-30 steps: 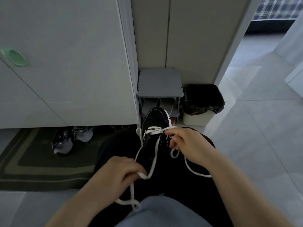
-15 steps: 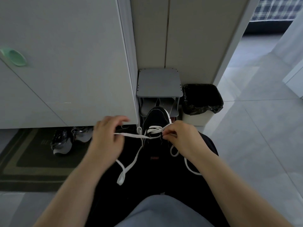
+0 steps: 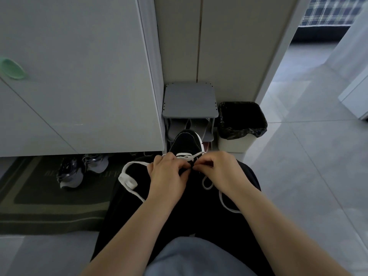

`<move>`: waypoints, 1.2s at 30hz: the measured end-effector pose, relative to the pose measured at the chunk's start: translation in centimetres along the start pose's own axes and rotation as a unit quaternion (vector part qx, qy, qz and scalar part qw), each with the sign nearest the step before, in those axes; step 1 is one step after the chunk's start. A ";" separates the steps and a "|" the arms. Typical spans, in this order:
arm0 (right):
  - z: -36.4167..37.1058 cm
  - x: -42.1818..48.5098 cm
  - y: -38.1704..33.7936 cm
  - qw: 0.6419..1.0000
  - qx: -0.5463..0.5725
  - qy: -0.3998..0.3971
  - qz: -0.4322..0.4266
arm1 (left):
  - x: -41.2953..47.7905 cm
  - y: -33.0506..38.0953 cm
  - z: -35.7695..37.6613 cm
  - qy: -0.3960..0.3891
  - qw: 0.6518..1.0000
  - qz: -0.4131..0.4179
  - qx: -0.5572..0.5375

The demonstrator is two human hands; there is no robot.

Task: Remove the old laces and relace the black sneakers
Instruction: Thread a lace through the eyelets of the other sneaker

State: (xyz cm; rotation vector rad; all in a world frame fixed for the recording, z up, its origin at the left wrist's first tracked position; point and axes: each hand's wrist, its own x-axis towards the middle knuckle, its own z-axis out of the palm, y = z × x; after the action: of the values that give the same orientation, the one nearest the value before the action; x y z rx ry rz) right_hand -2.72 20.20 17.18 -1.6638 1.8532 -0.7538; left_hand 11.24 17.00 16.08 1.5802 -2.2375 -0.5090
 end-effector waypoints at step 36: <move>-8.2 0.7 -2.5 0.978 -0.090 -0.163 0.098 | 0.0 -0.2 -1.8 -0.086 0.993 0.078 0.012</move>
State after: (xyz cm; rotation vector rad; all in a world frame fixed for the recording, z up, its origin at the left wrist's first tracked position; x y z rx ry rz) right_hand -6.89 19.77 24.67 -1.5691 1.8526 -0.2205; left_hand 12.21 16.81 17.54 1.4051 -2.4800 -0.5962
